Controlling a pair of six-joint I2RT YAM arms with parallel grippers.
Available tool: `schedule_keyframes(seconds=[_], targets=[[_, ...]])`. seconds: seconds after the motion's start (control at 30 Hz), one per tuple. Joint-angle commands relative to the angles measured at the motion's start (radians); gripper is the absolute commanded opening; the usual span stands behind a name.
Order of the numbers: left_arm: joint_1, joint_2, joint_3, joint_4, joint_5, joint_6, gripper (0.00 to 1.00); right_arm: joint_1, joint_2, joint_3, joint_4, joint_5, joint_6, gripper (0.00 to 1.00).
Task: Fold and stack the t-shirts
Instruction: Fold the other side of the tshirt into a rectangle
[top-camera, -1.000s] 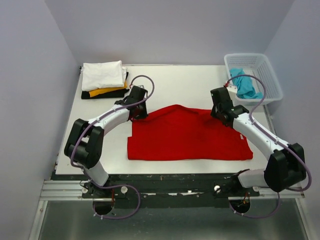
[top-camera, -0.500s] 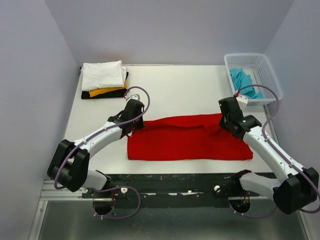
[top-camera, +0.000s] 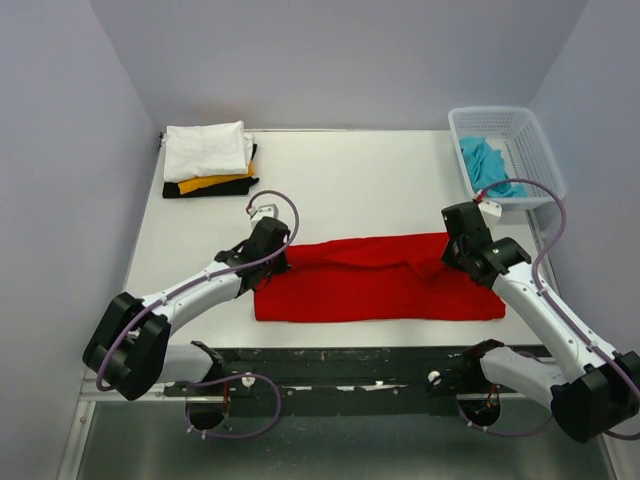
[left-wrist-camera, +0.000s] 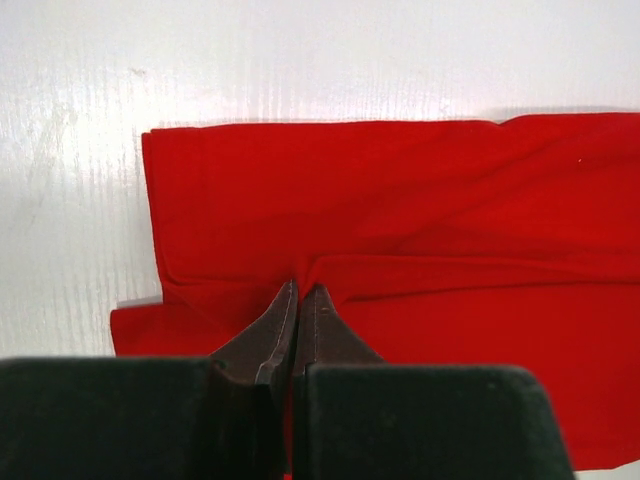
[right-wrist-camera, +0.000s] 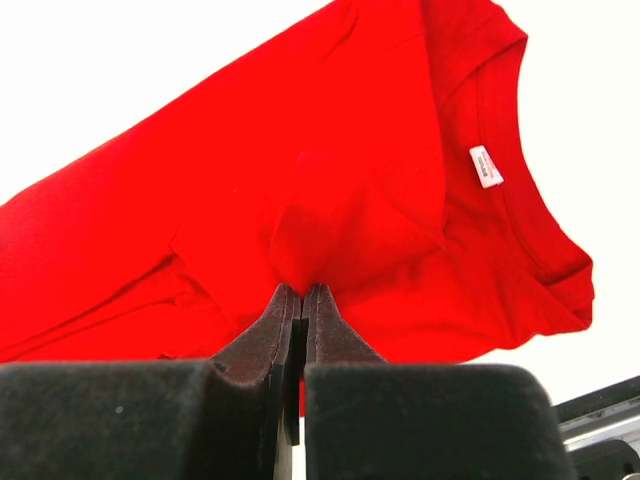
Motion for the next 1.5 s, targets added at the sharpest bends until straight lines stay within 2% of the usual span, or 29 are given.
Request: schedule_keyframes(seconds=[0.0,0.27,0.33,0.4,0.47,0.5,0.53,0.57,0.67,0.83,0.9,0.97,1.0,1.03,1.13,1.27,1.33,1.4,1.47], targets=[[-0.042,-0.016,-0.023,0.005,-0.085,-0.058,0.00,0.005,-0.020,-0.018,-0.066,-0.015,0.046,0.01],[-0.067,-0.025,-0.074,-0.021,-0.141,-0.119,0.02,0.005,-0.046,-0.067,-0.106,-0.002,0.104,0.03],[-0.072,-0.032,-0.084,-0.026,-0.143,-0.128,0.08,0.005,-0.045,-0.073,-0.114,0.003,0.114,0.04],[-0.080,-0.050,-0.100,-0.040,-0.131,-0.140,0.25,0.005,-0.039,-0.082,-0.119,0.001,0.123,0.05],[-0.094,-0.082,-0.105,-0.100,-0.112,-0.161,0.49,0.005,-0.032,-0.089,-0.147,0.008,0.170,0.07],[-0.110,-0.111,-0.110,-0.131,-0.117,-0.184,0.66,0.005,-0.028,-0.092,-0.160,0.018,0.190,0.08],[-0.128,-0.141,-0.125,-0.147,-0.121,-0.193,0.78,0.005,-0.026,-0.098,-0.169,0.021,0.200,0.08],[-0.142,-0.178,-0.140,-0.171,-0.120,-0.210,0.85,0.005,-0.025,-0.104,-0.180,0.019,0.215,0.09],[-0.165,-0.284,-0.171,-0.260,-0.101,-0.257,0.98,0.005,-0.038,-0.116,-0.191,-0.031,0.237,0.13],[-0.183,-0.464,-0.163,-0.368,-0.108,-0.291,0.99,0.005,-0.091,-0.148,-0.172,-0.106,0.245,0.20],[-0.185,-0.502,-0.150,-0.345,-0.114,-0.269,0.99,0.005,-0.093,-0.140,-0.204,-0.111,0.270,0.27],[-0.185,-0.507,-0.131,-0.311,-0.118,-0.253,0.99,0.006,-0.094,-0.147,-0.209,-0.146,0.282,0.39],[-0.185,-0.500,-0.123,-0.282,-0.119,-0.241,0.99,0.006,-0.092,-0.152,-0.218,-0.163,0.294,0.40],[-0.184,-0.488,-0.113,-0.256,-0.127,-0.239,0.99,0.005,-0.092,-0.164,-0.236,-0.173,0.312,0.40],[-0.183,-0.424,-0.079,-0.174,-0.119,-0.222,0.99,0.005,-0.121,-0.184,-0.278,-0.197,0.337,0.55],[-0.174,-0.308,-0.041,-0.088,-0.056,-0.192,0.99,0.005,-0.212,-0.137,-0.307,-0.160,0.334,0.65],[-0.165,-0.238,-0.039,-0.035,-0.022,-0.178,0.99,0.005,-0.249,-0.129,-0.241,-0.176,0.283,0.74],[-0.148,-0.167,-0.031,-0.017,0.020,-0.177,0.99,0.004,-0.265,-0.132,-0.172,-0.192,0.253,0.99],[-0.133,-0.098,-0.029,-0.008,0.059,-0.182,0.99,0.005,-0.250,-0.140,-0.085,-0.201,0.205,1.00]])
